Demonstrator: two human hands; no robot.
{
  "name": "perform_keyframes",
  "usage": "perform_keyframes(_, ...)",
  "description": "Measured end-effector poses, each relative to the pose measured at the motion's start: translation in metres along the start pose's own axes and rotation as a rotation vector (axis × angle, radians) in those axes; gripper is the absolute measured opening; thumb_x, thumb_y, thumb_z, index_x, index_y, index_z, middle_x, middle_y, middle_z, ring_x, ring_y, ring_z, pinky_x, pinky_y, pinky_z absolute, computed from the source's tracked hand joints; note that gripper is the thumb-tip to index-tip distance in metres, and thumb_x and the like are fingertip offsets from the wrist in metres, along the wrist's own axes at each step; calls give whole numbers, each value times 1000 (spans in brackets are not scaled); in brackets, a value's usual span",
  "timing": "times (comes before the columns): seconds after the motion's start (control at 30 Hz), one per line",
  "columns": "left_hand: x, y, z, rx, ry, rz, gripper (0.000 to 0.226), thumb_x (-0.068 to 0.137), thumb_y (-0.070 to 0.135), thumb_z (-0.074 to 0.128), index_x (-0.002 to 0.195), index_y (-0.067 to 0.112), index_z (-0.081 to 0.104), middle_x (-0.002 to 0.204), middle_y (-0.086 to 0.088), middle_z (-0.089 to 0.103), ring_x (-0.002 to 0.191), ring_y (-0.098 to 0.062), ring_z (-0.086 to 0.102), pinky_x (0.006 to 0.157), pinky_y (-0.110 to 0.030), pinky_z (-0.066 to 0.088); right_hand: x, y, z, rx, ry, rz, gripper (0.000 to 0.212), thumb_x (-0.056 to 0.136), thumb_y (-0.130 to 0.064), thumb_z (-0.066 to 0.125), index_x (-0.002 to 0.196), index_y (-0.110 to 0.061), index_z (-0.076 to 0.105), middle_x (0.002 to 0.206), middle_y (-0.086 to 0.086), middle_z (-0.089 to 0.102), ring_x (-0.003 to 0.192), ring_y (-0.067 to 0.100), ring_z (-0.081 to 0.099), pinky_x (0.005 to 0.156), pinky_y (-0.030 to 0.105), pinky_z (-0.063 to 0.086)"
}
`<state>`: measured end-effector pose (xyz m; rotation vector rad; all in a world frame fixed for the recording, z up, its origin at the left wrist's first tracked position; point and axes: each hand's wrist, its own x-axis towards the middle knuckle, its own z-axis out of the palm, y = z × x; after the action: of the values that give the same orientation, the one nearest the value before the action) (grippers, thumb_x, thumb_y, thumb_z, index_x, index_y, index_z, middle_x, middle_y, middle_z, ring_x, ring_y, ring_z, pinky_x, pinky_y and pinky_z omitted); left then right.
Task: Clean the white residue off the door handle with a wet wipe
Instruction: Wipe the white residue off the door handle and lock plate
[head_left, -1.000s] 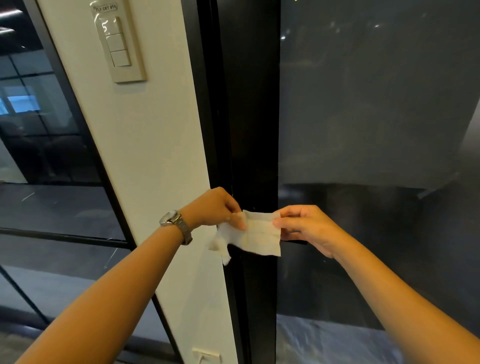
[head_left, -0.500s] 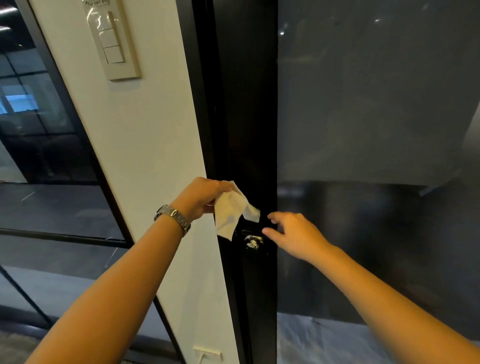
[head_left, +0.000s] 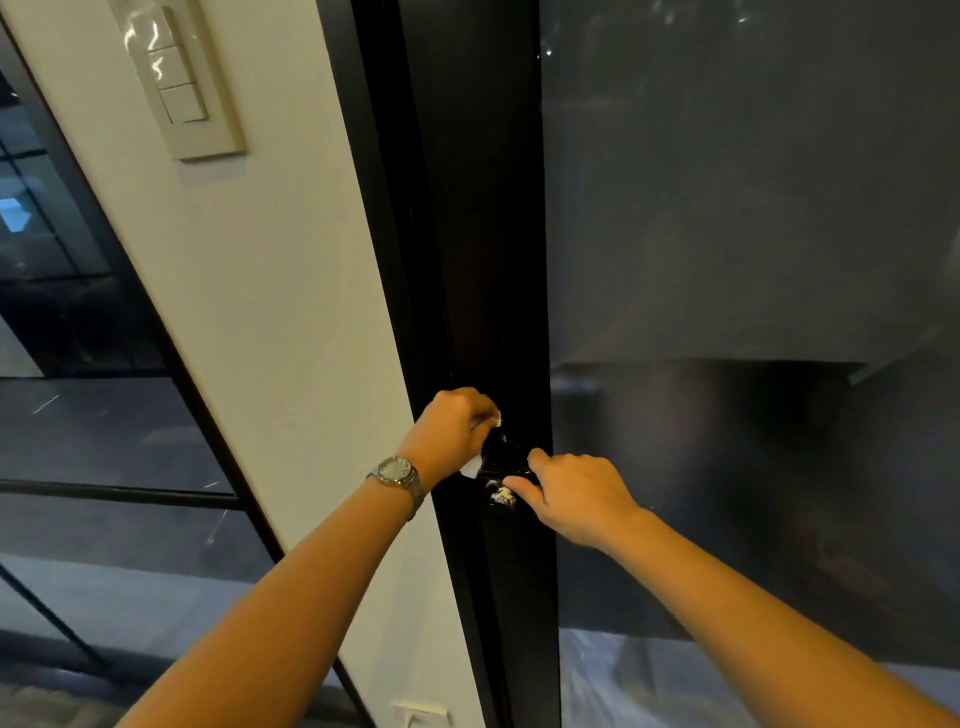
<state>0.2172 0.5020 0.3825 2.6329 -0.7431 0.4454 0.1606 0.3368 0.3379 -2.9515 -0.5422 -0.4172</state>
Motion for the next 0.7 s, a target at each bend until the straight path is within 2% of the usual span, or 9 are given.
perform_keyframes(0.07, 3, -1, 3, 57, -26, 95, 22, 90, 15, 54, 107, 8, 67, 110, -9, 63, 99, -22, 61, 86, -20, 44, 2, 1, 0, -1, -7, 5, 54, 95, -55, 25, 117, -12, 48, 88, 8, 66, 78, 26, 63, 56, 32, 37)
perform_keyframes(0.17, 7, 5, 6, 208, -160, 316, 28, 92, 18, 50, 117, 14, 62, 125, -3, 56, 117, -16, 49, 95, -22, 41, 4, 3, -1, -16, -11, -3, 55, 93, -57, 26, 113, -12, 50, 87, 8, 66, 77, 26, 62, 56, 32, 38)
perform_keyframes(0.23, 5, 4, 8, 233, -205, 386, 30, 93, 19, 49, 120, 16, 61, 128, -1, 54, 121, -14, 45, 98, -20, 38, 4, 4, 0, -19, -8, -11, 55, 93, -58, 26, 111, -12, 50, 86, 7, 66, 76, 25, 62, 55, 32, 37)
perform_keyframes(0.37, -6, -19, -2, 8, -116, 232, 29, 93, 16, 49, 120, 14, 61, 127, -4, 55, 116, -17, 52, 98, -18, 39, 5, 3, -1, -35, -17, -10, 55, 93, -58, 26, 105, -12, 53, 82, 6, 65, 73, 23, 62, 53, 31, 36)
perform_keyframes(0.43, -7, -17, -1, 18, -86, 196, 30, 93, 15, 49, 119, 12, 62, 126, -5, 54, 114, -18, 52, 96, -18, 39, 6, 3, -1, -35, -19, -5, 55, 93, -58, 27, 106, -12, 53, 82, 6, 65, 72, 23, 62, 54, 30, 37)
perform_keyframes(0.5, 1, -3, 7, 101, -123, 258, 28, 92, 14, 48, 115, 12, 64, 124, -4, 56, 115, -15, 49, 97, -18, 35, 6, 3, -2, -33, -17, -1, 56, 92, -59, 26, 107, -12, 53, 83, 6, 65, 73, 23, 62, 55, 31, 39)
perform_keyframes(0.6, 11, 9, 12, 225, -200, 399, 27, 91, 14, 51, 113, 14, 66, 121, -4, 59, 116, -17, 48, 101, -28, 35, 5, 4, -2, -24, -22, -7, 57, 92, -60, 26, 108, -13, 53, 84, 6, 65, 74, 23, 62, 57, 31, 41)
perform_keyframes(0.7, 11, -14, 5, 184, -125, 369, 25, 85, 8, 61, 108, 11, 68, 114, -10, 63, 109, -24, 55, 93, -29, 45, 6, 6, -2, 14, -35, -11, 58, 92, -60, 25, 105, -11, 54, 80, 6, 64, 73, 24, 62, 57, 31, 39)
